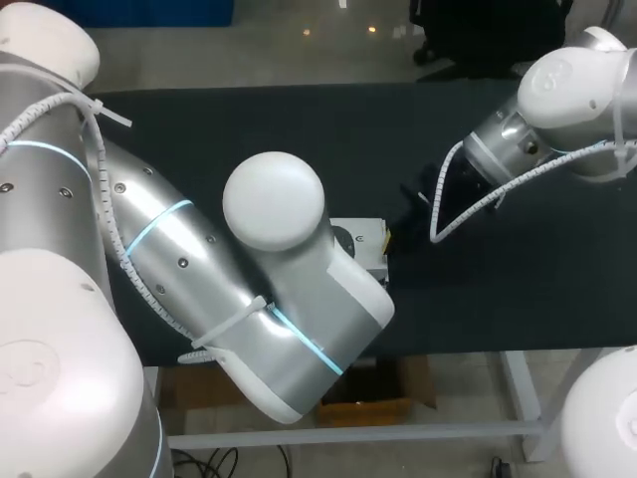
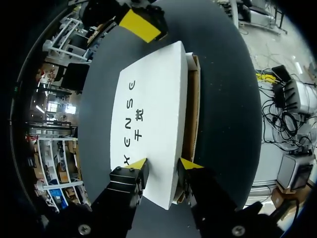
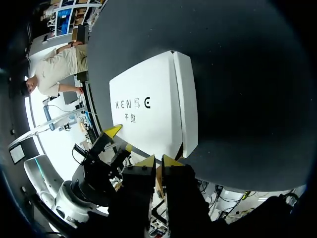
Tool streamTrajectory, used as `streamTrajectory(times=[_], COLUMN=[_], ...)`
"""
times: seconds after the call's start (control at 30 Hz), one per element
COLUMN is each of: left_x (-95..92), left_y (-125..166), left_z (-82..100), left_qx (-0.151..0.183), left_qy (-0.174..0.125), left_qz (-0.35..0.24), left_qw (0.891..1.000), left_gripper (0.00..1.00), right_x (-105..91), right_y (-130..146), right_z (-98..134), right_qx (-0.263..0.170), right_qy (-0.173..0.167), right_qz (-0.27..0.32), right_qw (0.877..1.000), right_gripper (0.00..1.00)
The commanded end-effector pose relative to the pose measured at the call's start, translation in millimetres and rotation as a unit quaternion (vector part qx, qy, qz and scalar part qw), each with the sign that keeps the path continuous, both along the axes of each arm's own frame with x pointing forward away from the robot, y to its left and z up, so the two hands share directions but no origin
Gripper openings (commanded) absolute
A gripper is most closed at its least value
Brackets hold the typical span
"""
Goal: Assemble the packaging by folding the flat box into shape, placing the metal phone stand inside, and closing the box properly
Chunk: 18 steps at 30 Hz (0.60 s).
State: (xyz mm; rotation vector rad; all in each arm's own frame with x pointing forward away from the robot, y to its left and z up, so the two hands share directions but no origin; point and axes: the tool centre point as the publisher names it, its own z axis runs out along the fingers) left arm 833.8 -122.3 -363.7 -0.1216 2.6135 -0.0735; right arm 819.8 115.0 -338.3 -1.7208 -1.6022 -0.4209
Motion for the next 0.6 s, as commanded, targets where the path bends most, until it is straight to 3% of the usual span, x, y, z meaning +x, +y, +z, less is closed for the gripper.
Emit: streamTrajectory(times=[0.03, 0.27, 0.6], left_x=[-3.7, -4.2, -4.6], left_y=[-3, -2, -1], left_z=[-4.2, -4.0, -3.7], left_qx=[0.003, 0.002, 0.001], left_qy=[-0.004, -0.005, -0.006], left_qz=[0.002, 0.003, 0.003], left_qw=[1.000, 1.000, 1.000], left_gripper=[0.38, 0.38, 0.38], right_x=[-13.8, -22.4, -14.0], right_y=[0, 14, 20], right_z=[11, 14, -1], right_qx=[-0.009, -0.026, -0.033], right_qy=[-0.025, -0.043, -0.029], right_qz=[-0.011, 0.003, 0.008], right_qw=[1.000, 0.999, 0.999], right_gripper=[0.00, 0.00, 0.00])
